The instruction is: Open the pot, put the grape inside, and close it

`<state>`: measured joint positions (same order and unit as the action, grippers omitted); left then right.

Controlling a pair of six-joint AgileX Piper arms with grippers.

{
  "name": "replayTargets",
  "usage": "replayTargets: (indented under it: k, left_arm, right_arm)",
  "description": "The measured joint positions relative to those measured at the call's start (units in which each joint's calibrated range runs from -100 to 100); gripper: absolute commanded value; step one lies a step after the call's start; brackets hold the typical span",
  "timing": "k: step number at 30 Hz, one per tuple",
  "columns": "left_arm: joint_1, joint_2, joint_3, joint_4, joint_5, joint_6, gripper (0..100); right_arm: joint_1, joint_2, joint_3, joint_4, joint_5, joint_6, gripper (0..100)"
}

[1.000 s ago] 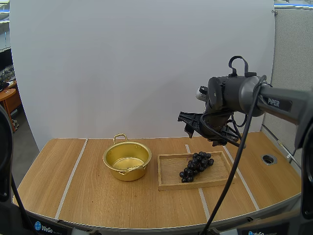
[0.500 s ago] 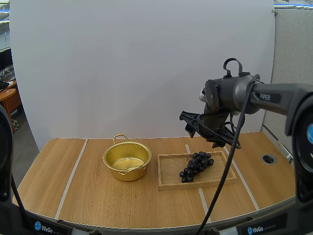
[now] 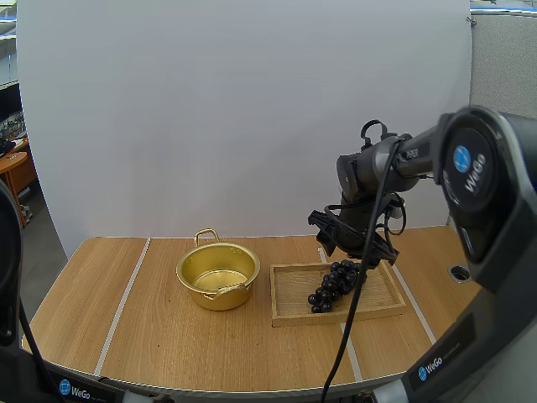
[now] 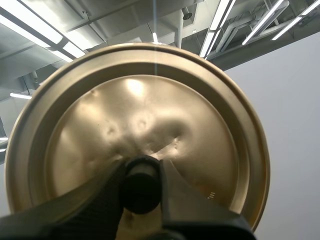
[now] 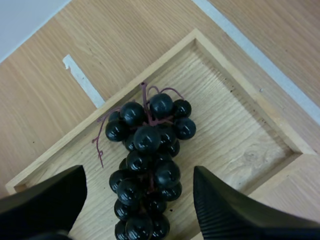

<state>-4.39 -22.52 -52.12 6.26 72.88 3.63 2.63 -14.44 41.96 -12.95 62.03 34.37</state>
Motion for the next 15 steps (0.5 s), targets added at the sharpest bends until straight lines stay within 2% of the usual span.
replayTargets:
  k: [15]
  left_arm:
    - [0.0,0.0,0.0,0.0,0.0,0.0,0]
  right_arm:
    - [0.0,7.84,-0.76,-0.3,-4.03,3.49,100]
